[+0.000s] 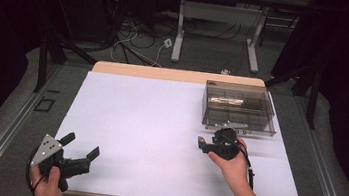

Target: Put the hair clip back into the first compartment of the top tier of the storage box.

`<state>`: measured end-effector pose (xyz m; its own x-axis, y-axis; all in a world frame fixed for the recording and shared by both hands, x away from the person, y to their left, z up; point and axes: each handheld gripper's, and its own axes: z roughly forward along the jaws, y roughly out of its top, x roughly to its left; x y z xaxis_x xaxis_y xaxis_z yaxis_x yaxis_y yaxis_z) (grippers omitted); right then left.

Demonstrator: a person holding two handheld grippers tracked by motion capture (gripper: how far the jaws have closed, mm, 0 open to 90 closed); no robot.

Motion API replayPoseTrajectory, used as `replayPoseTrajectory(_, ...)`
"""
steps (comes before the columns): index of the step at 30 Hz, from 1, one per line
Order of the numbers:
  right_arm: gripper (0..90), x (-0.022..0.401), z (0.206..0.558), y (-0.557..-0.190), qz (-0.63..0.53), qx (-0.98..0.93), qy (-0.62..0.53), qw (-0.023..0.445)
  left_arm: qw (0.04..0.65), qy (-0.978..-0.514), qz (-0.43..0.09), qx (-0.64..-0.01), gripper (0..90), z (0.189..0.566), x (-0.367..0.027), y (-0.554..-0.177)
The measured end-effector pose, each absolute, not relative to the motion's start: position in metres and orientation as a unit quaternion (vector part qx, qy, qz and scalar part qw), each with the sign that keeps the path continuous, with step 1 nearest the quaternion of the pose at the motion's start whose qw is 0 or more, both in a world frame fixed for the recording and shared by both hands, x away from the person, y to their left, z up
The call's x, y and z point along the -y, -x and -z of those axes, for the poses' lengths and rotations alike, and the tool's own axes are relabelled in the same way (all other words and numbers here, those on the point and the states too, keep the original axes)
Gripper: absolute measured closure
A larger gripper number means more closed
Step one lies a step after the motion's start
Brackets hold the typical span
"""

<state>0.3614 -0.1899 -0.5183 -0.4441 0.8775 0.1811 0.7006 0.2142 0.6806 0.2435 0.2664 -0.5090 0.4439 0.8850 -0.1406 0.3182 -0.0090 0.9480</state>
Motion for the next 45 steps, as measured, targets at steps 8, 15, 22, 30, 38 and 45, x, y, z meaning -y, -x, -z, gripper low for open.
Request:
replayPoseTrajectory(8,45.5,0.187,0.525,-0.368,-0.355,-0.762,-0.530,0.112,0.534,-0.663,-0.262,-0.455,0.7,0.510,-0.266,-0.244)
replayPoseTrajectory(15,50.9,0.188,0.527,-0.373,-0.360,-0.752,-0.542,0.103,0.535,-0.662,-0.261,-0.455,0.7,0.510,-0.266,-0.244)
replayPoseTrajectory(22,58.0,0.186,0.531,-0.376,-0.350,-0.754,-0.547,0.104,0.535,-0.663,-0.260,-0.454,0.7,0.510,-0.266,-0.245)
replayPoseTrajectory(30,65.2,0.184,0.537,-0.379,-0.344,-0.755,-0.549,0.106,0.535,-0.664,-0.259,-0.454,0.6,0.510,-0.266,-0.245)
replayPoseTrajectory(38,69.8,0.184,0.540,-0.381,-0.342,-0.752,-0.552,0.115,0.536,-0.663,-0.257,-0.455,0.7,0.510,-0.266,-0.245)
replayPoseTrajectory(45,72.5,0.183,0.541,-0.382,-0.341,-0.745,-0.560,0.120,0.534,-0.666,-0.257,-0.453,0.7,0.510,-0.267,-0.245)
